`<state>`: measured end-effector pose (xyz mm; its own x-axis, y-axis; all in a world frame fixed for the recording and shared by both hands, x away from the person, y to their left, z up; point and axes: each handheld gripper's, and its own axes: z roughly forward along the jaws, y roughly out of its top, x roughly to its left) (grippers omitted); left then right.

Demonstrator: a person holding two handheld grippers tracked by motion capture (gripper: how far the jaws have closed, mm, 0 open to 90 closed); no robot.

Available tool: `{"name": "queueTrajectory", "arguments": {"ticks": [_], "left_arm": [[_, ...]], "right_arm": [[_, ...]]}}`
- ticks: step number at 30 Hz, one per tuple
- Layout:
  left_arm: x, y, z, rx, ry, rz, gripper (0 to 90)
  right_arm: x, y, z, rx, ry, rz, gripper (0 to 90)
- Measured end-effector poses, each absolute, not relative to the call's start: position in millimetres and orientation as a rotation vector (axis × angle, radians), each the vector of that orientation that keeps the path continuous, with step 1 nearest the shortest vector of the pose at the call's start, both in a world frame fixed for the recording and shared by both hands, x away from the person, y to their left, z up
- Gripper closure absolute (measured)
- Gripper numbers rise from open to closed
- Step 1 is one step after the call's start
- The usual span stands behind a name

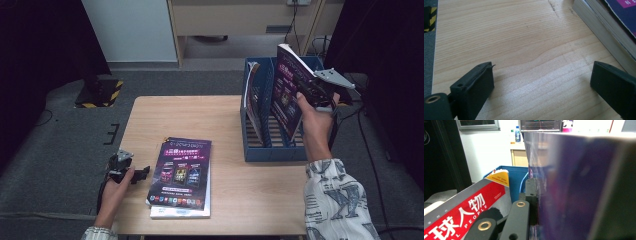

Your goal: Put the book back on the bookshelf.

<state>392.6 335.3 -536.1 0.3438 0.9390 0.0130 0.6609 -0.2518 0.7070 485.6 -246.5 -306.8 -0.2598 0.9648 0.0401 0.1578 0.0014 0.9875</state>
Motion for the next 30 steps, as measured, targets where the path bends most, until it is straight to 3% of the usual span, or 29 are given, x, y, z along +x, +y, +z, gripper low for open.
{"name": "queueTrajectory", "arguments": {"ticks": [30], "left_arm": [[393.1, 334.8, -536.2, 2.004, 1.391, 0.589, 4.2]], "right_arm": [[499.1, -244.8, -349.8, 1.213, 1.476, 1.323, 82.5]]}}
